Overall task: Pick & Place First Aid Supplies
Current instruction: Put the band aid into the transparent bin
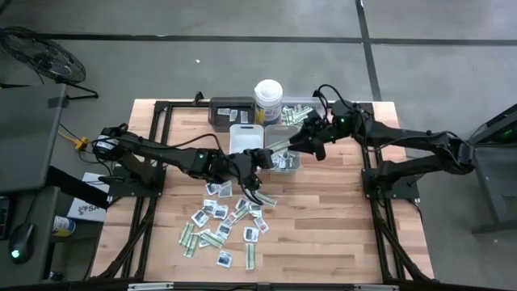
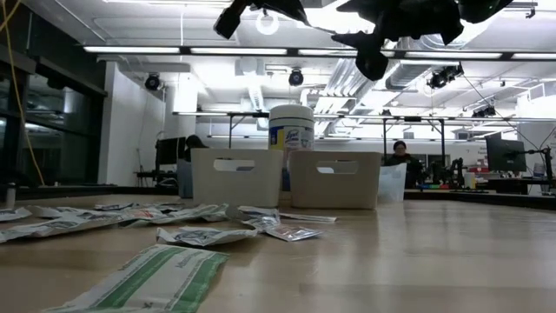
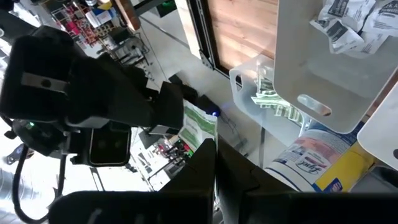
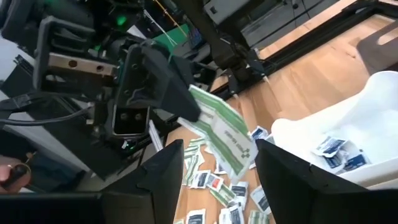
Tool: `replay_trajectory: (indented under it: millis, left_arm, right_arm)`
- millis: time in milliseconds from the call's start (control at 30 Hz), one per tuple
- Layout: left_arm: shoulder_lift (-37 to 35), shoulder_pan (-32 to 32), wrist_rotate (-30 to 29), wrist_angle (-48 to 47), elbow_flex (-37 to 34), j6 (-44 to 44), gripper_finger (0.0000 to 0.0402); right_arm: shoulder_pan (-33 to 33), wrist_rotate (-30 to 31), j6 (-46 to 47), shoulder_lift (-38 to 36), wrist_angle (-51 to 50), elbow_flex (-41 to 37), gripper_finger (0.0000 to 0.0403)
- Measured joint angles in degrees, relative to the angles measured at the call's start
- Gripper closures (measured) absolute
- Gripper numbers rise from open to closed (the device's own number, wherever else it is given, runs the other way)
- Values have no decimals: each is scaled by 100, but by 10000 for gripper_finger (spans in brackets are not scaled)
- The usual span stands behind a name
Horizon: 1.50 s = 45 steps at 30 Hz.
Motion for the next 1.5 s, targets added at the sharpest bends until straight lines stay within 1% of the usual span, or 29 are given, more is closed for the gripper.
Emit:
replay_trajectory:
  millis: [133, 267, 467, 667, 700, 967, 1133, 1233, 1400, 1500]
  left_arm:
    - [0, 0, 0, 1, 0, 0, 401]
    - [0, 0, 0, 1, 0, -1, 401]
    - [0, 0, 4, 1, 0, -17, 401]
    - [0, 0, 9, 1, 0, -20, 401]
    - [0, 0, 9, 1, 0, -20, 401]
    - [0, -14, 2, -2, -2, -25, 401]
    - [0, -13, -15, -6, -2, -321, 396]
    - [0, -13, -99, -7, -2, -601, 377]
    - [0, -13, -293, -8, -2, -831, 330]
    - [-61, -13, -598, -122, -7, -1025, 302]
  right_arm:
    - [191, 68, 26, 0, 63, 2, 214]
    - [353, 459, 30, 0, 85, 1, 235]
    - [400, 682, 70, 2, 86, 2, 300]
    - [400, 804, 138, 4, 88, 2, 384]
    - [400, 804, 141, 4, 89, 2, 393]
    - [400, 888, 222, 4, 86, 1, 401]
    - [398, 907, 195, 4, 90, 2, 402]
    - [398, 907, 182, 4, 90, 0, 402]
    - [394, 1014, 129, 4, 87, 2, 402]
    - [343, 1156, 81, 4, 61, 1, 402]
